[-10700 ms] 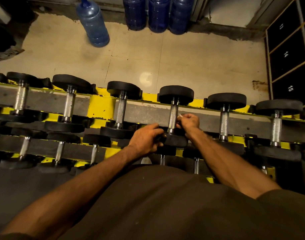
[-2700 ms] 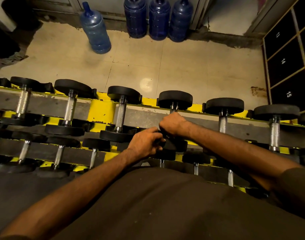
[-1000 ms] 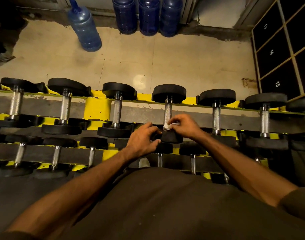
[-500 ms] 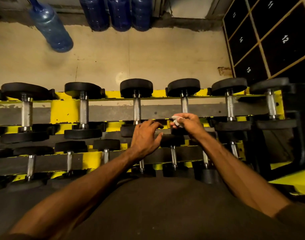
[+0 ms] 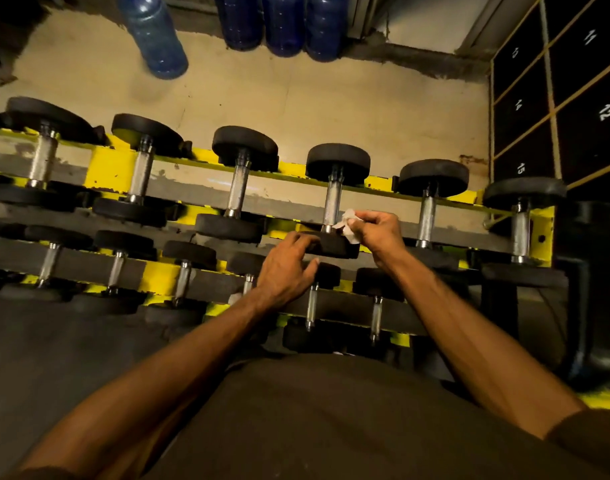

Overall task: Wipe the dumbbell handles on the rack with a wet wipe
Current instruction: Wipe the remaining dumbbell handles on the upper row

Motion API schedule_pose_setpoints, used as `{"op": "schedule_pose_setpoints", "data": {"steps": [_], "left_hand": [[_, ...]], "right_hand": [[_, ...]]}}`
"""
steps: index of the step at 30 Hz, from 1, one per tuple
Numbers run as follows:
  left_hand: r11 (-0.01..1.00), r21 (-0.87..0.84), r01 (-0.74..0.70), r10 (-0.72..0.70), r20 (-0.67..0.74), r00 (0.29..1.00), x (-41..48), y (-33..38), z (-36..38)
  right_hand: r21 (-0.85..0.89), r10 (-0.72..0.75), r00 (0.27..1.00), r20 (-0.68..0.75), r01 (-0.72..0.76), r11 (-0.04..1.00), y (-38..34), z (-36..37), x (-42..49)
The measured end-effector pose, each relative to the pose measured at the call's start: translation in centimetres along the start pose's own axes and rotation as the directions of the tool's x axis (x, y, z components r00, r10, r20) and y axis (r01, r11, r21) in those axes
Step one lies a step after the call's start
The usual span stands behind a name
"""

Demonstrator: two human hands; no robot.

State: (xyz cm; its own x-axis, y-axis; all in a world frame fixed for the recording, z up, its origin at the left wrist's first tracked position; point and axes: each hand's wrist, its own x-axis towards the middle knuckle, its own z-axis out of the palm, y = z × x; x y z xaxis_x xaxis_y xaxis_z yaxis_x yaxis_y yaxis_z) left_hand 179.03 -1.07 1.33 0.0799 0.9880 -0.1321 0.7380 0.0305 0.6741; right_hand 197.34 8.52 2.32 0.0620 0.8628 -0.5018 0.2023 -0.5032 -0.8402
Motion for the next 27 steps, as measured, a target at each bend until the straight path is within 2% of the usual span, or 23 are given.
{"op": "schedule_pose_setpoints", "data": {"steps": [3,8,12,14,16,19,21,25,27], "left_hand": [[0.999,0.029,0.027,-0.027,0.023,0.999,-0.5,0.7,0.7],[0.989,0.138,0.045,-0.057,0.081,0.995,-0.7,0.6,0.5],[0.987,0.160,0.023,-0.041,0.113,0.993,0.0,-0.6,-0.1],[0.988,0.154,-0.019,-0.003,0.141,0.990,0.6,-1.1,-0.5],[0.987,0.146,-0.061,0.037,0.159,0.986,1.0,-1.8,-0.8],[0.981,0.148,-0.126,0.099,0.181,0.978,1.4,-2.8,-1.2],[0.975,0.156,-0.156,0.125,0.191,0.974,1.6,-3.4,-1.4],[0.967,0.156,-0.200,0.165,0.208,0.964,2.2,-3.9,-1.5],[0.963,0.147,-0.224,0.189,0.219,0.957,2.4,-4.2,-1.6]], "right_hand": [[-0.059,-0.018,0.999,-0.027,0.016,0.998,-0.1,0.3,-0.1],[-0.208,-0.111,0.993,-0.052,0.097,0.973,-0.6,1.7,0.5],[-0.342,-0.210,0.975,-0.077,0.172,0.924,-0.9,2.7,1.1],[-0.459,-0.278,0.960,-0.022,0.237,0.856,-0.7,2.8,1.4],[-0.542,-0.287,0.955,0.069,0.277,0.793,-0.4,2.8,1.5],[-0.578,-0.192,0.968,0.161,0.250,0.777,-0.6,2.4,2.3],[-0.633,-0.131,0.963,0.236,0.254,0.731,-1.2,2.4,2.9],[-0.743,-0.066,0.898,0.435,0.400,0.536,-3.2,2.7,3.8],[-0.783,-0.032,0.877,0.480,0.445,0.434,-3.8,3.6,4.1]]}}
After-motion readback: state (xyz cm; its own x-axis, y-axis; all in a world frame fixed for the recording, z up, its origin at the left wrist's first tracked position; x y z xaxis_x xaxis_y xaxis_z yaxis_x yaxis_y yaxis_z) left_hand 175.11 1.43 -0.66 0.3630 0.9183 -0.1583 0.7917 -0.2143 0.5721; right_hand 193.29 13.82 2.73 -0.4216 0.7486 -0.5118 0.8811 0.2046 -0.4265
